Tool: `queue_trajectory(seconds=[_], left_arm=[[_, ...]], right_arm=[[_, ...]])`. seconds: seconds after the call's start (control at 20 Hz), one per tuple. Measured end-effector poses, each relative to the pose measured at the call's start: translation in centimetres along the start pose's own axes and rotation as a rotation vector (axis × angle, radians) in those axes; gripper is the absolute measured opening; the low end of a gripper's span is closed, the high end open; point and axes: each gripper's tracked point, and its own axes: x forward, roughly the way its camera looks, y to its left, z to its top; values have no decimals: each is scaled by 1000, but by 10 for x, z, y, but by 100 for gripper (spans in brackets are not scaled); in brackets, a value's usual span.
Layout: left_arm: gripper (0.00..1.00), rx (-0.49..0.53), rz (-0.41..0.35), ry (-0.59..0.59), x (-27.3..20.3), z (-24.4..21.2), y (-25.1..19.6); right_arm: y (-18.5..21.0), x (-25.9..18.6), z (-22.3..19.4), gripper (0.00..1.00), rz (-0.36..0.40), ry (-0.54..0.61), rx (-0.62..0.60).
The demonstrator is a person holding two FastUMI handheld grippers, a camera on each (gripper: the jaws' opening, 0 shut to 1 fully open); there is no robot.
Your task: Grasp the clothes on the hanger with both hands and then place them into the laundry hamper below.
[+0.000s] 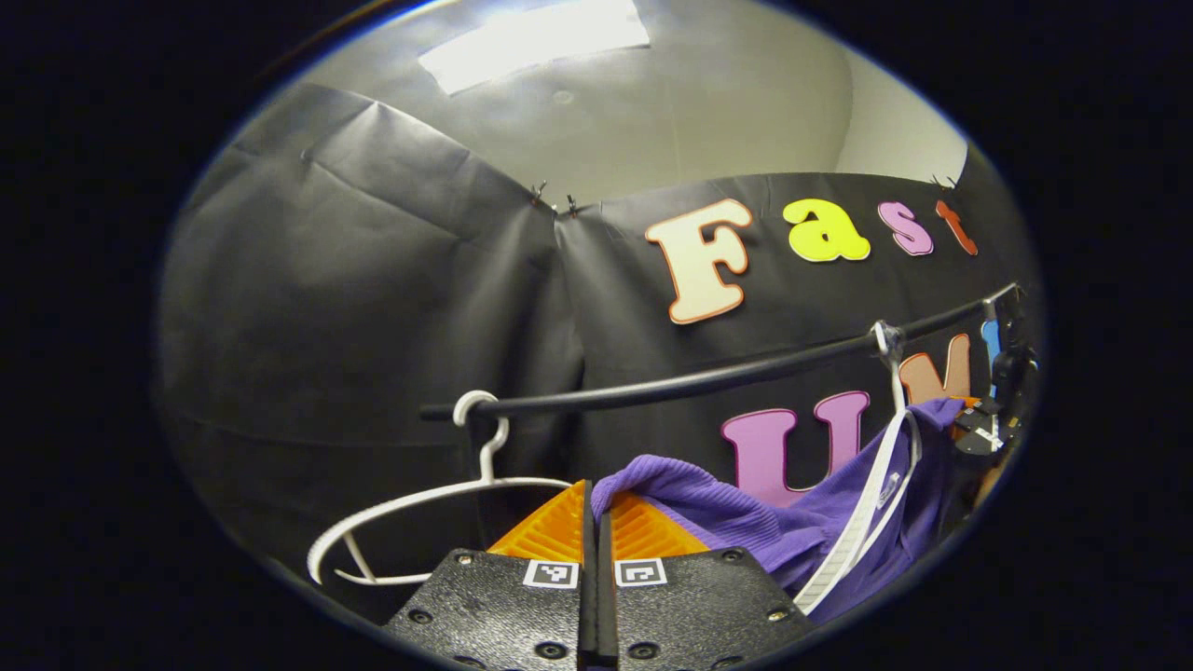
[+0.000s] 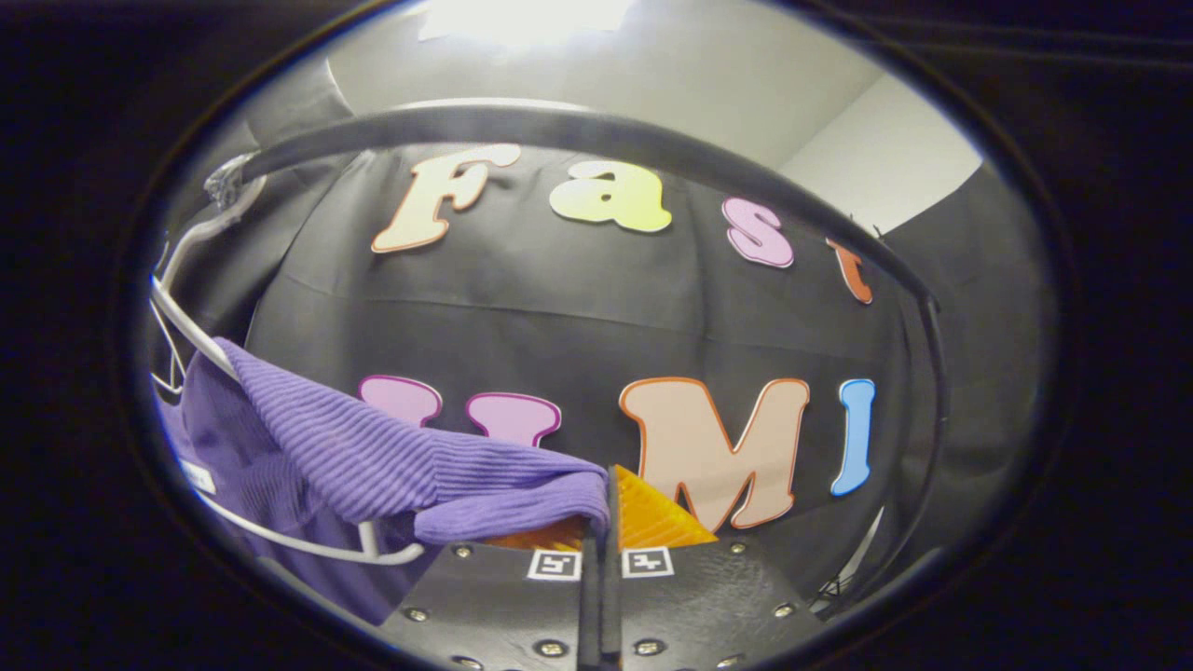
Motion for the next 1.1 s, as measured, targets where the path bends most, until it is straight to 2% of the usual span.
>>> queue_trajectory(seconds=[0.3,0.5,0.65,0.85,1.05,1.1], left_arm=[[0,-82,-48,127,11,-67,-10],[0,-82,-45,155,2,-116,-17],[0,-119,-53,219,-8,-155,-22],[0,-90,-35,231,-16,-168,-14],[0,-93,-50,203,-34,-160,-17],[0,-95,-53,199,-38,-156,-17]], right_arm=[[11,8,-92,2,27,164,56],[32,-21,-182,2,82,313,125],[37,-53,-221,1,90,350,156],[34,-89,-224,1,105,341,177],[20,-115,-196,2,107,293,166],[15,-120,-185,5,103,275,164]])
